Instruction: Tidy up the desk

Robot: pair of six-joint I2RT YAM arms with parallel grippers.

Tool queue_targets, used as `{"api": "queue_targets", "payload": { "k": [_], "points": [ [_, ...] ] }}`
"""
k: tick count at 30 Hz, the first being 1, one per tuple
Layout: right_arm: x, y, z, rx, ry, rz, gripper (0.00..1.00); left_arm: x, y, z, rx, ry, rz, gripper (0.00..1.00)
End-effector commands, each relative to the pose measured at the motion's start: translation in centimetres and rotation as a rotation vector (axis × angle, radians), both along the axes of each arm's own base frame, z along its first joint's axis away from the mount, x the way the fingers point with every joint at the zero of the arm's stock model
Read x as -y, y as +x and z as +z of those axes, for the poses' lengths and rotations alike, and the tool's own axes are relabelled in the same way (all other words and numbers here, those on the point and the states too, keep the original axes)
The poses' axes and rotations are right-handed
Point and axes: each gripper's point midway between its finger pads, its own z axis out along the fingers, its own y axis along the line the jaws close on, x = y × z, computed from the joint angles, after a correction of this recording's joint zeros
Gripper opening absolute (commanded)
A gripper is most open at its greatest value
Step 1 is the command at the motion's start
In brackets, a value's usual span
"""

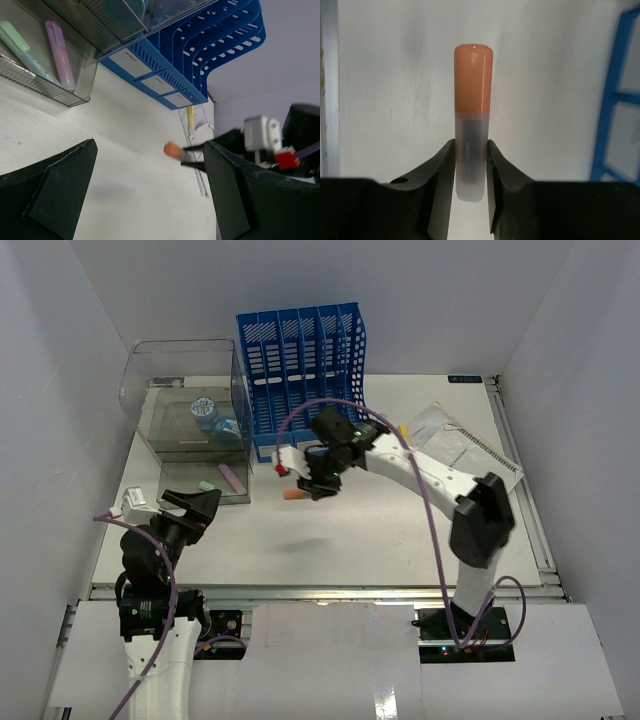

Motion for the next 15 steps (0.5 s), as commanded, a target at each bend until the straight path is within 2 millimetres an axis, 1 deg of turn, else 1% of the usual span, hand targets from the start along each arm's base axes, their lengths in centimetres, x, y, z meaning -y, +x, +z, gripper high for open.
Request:
{"api": "queue_targets", "payload": {
  "k": [1, 2, 3, 4, 5, 7, 8, 10, 13, 15],
  "points": [
    [-8.3, 0.9, 4.7, 0.066, 0.082, 0.1, 0.08, -1.6, -1.9, 0.1, -0.017, 0.014, 0.101, 0.98],
    [-10.2, 1.3, 5.1, 0.088, 0.103, 0.1, 0.08, -1.9, -2.2, 0.1, -0.018, 0.017, 0.116, 0.98],
    [-12.1, 1.7, 6.3, 0.125, 0.143, 0.093, 0.08, -2.2, -2.5, 0.1, -0.021, 0.022, 0.134, 0.98],
    [-13.9, 2.2, 6.4, 0.147, 0.165, 0.081, 0.08, -2.4, -2.9, 0.2, -0.016, 0.025, 0.149, 0.98],
    [-15.5, 2.8, 5.5, 0.16, 0.175, 0.065, 0.08, -2.6, -3.2, 0.4, -0.007, 0.025, 0.163, 0.98],
    [-19.1, 3.1, 5.6, 0.241, 0.249, 0.054, 0.08, -2.8, -3.7, 0.5, 0.002, 0.023, 0.175, 0.98],
    [-19.9, 3.1, 5.2, 0.25, 0.261, 0.039, 0.07, -2.8, -3.9, 0.7, 0.011, 0.021, 0.177, 0.98],
    [-22.2, 3.4, 5.1, 0.305, 0.327, -0.012, 0.08, -2.8, -4.2, 0.8, 0.02, 0.02, 0.178, 0.98],
    [-24.9, 4.5, 5.6, 0.37, 0.431, -0.111, 0.08, -2.8, -4.5, 0.7, 0.015, 0.024, 0.18, 0.98],
    [-26.2, 6.0, 6.3, 0.413, 0.481, -0.188, 0.08, -2.8, -4.7, 0.7, 0.012, 0.029, 0.18, 0.98]
  ]
}}
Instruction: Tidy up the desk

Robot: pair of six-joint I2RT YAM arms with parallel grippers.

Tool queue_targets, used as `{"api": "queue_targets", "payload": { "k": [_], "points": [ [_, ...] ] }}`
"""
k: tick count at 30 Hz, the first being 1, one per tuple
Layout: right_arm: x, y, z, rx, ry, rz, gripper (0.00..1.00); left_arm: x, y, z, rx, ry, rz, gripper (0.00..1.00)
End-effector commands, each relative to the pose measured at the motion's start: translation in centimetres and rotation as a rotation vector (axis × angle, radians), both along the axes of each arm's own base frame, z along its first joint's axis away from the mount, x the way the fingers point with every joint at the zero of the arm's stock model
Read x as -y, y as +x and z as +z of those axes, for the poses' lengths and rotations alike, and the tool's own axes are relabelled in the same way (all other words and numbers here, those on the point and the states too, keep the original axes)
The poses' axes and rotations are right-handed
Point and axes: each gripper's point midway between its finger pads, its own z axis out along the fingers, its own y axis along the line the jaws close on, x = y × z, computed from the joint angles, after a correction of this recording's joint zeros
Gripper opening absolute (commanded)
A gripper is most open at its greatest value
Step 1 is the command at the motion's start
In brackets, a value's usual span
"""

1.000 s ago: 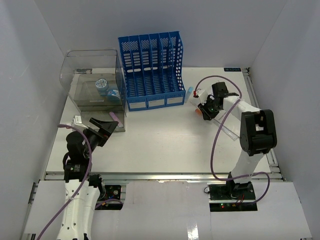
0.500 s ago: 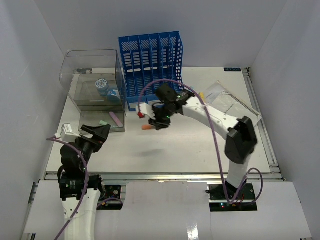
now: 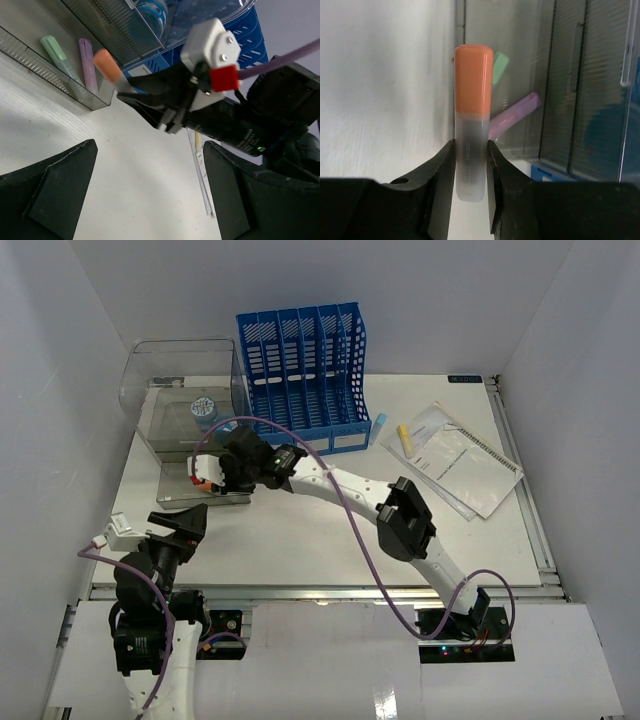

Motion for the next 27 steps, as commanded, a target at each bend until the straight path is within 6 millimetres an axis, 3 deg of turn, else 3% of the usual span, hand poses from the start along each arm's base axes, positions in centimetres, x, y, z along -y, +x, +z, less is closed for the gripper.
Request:
{"api": "queue_targets", "payload": {
  "k": [1, 3, 4, 6, 8, 12, 14, 16, 20, 24, 25, 27],
  "points": [
    [-4.9, 4.5, 5.3, 0.151, 0.294, -0.226, 0.09, -0.4, -0.8, 0.2, -0.015, 0.008, 0.025, 0.98],
    [-5.4, 5.5, 5.1, 0.181, 0.323, -0.27, 0.16, -0.3, -0.9, 0.3, -0.013, 0.007, 0.019, 0.98],
    [-5.5, 5.7, 4.8, 0.187, 0.328, -0.276, 0.27, -0.2, -1.0, 0.2, -0.014, 0.006, 0.016, 0.98],
    [-5.8, 5.6, 3.9, 0.188, 0.332, -0.267, 0.62, -0.2, -1.0, 0.1, -0.02, 0.005, 0.011, 0.98],
    [-5.7, 5.5, 2.8, 0.182, 0.311, -0.267, 0.85, -0.1, -1.1, -0.1, -0.027, 0.004, 0.011, 0.98],
    [-4.1, 4.9, 2.5, 0.179, 0.266, -0.266, 0.95, 0.0, -1.3, 0.0, -0.029, 0.006, 0.002, 0.98],
    [-2.6, 4.1, 5.2, 0.191, 0.255, -0.234, 0.9, 0.2, -1.4, 0.2, -0.024, 0.007, -0.009, 0.98],
    [-1.5, 2.0, 6.3, 0.157, 0.208, -0.115, 0.9, 0.5, -1.3, 0.3, -0.016, 0.007, -0.025, 0.98],
    [5.8, -2.4, 7.1, 0.062, 0.069, 0.043, 0.9, 2.1, -0.8, 0.5, 0.02, 0.026, -0.132, 0.98],
    [15.6, -3.5, 5.6, -0.051, 0.019, -0.015, 0.91, 4.4, -0.7, 0.7, 0.095, 0.042, -0.277, 0.98],
    [17.6, -2.8, 5.2, -0.085, 0.022, -0.055, 0.92, 4.9, -0.6, 0.5, 0.099, 0.038, -0.308, 0.98],
    [24.1, 0.9, 4.6, -0.198, 0.065, -0.24, 0.93, 6.0, -0.6, 0.0, 0.097, 0.022, -0.38, 0.98]
  ]
}}
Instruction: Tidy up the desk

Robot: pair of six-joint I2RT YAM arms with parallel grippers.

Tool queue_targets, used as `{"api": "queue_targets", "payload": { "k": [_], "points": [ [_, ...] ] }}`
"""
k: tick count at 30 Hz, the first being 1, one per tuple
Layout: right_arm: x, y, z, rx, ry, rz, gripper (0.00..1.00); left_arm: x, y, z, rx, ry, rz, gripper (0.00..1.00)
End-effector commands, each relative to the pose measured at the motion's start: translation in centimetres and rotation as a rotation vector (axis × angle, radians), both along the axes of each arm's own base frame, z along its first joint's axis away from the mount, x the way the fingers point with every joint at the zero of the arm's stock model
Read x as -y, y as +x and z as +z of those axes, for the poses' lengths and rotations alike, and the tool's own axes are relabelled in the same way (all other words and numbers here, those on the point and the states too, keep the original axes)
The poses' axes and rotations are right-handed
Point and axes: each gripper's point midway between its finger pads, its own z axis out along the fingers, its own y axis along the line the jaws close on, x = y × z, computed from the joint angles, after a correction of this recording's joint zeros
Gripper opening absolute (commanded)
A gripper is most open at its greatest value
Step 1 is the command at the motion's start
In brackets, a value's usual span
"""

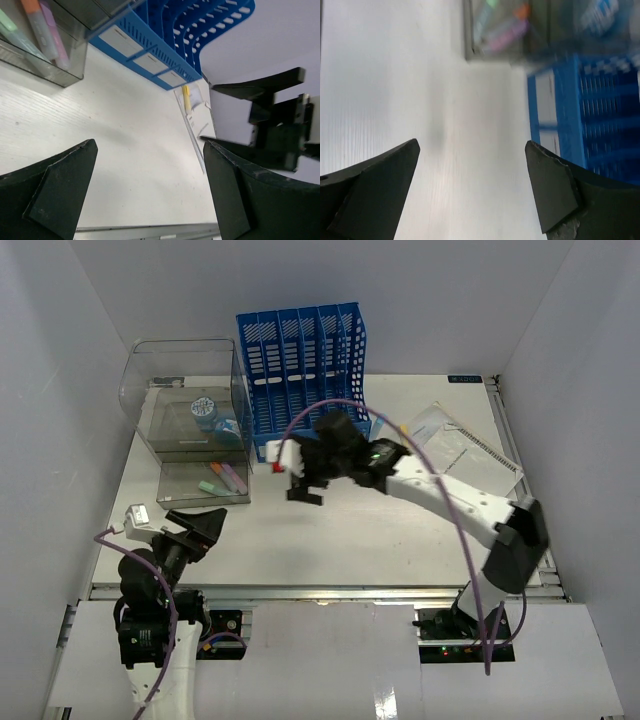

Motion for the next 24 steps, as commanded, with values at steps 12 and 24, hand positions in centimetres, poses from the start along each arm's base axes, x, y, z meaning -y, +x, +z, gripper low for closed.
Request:
{"api": "queue_targets", "payload": {
  "k": [12, 24],
  "points": [
    [28.4, 18.9, -8.0, -0.459, 0.064, -1.042, 0.74, 4.1, -0.4, -0.3, 0.077, 0.0, -0.275, 0.98],
    [31.8, 27.9, -12.9, -0.402, -0.002, -1.219, 0.6, 3.9, -0.6, -1.1, 0.06, 0.046, -0.275, 0.98]
  ]
}}
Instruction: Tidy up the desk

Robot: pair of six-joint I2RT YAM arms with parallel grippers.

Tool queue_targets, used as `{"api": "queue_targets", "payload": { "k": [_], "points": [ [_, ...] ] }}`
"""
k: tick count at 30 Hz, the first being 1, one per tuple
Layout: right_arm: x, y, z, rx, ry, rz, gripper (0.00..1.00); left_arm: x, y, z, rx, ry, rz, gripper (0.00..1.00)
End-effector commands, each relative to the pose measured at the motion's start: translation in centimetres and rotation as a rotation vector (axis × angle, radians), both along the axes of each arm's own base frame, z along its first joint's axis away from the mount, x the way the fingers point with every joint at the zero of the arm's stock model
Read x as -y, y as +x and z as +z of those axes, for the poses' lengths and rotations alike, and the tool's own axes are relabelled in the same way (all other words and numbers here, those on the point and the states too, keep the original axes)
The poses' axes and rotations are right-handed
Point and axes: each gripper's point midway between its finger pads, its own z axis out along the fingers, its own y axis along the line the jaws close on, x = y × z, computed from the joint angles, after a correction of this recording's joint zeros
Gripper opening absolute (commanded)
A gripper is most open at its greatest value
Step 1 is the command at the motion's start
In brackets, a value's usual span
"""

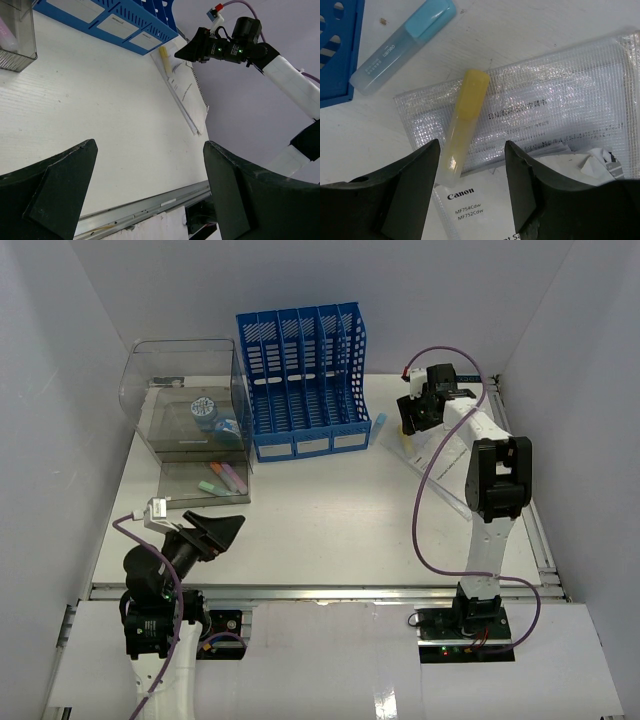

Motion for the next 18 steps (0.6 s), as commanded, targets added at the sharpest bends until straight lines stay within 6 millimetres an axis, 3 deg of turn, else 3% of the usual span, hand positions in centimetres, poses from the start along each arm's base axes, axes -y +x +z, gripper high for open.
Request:
{"api": "queue_targets", "payload": {
  "k": [1, 9, 14, 18],
  "points": [
    [-0.3, 1.9, 0.3, 0.038, -0.008, -0.019, 0.59, -0.2, -0.2, -0.1, 0.022, 0.043, 0.002, 0.98],
    [-0.7, 0.8, -3.8, -0.051, 0.013, -0.02, 0.55, -0.3, 0.0, -0.5, 0.02, 0.056, 0.006, 0.98],
    [-0.7, -0.2, -6.3, -0.113, 0.014, -0.027, 0.33, -0.4, 0.0, -0.6, 0.016, 0.057, 0.007, 0.98],
    [-1.0, -0.4, -5.9, -0.114, 0.029, -0.018, 0.15, -0.4, -0.1, -0.2, 0.026, 0.056, 0.009, 0.98]
  ]
}}
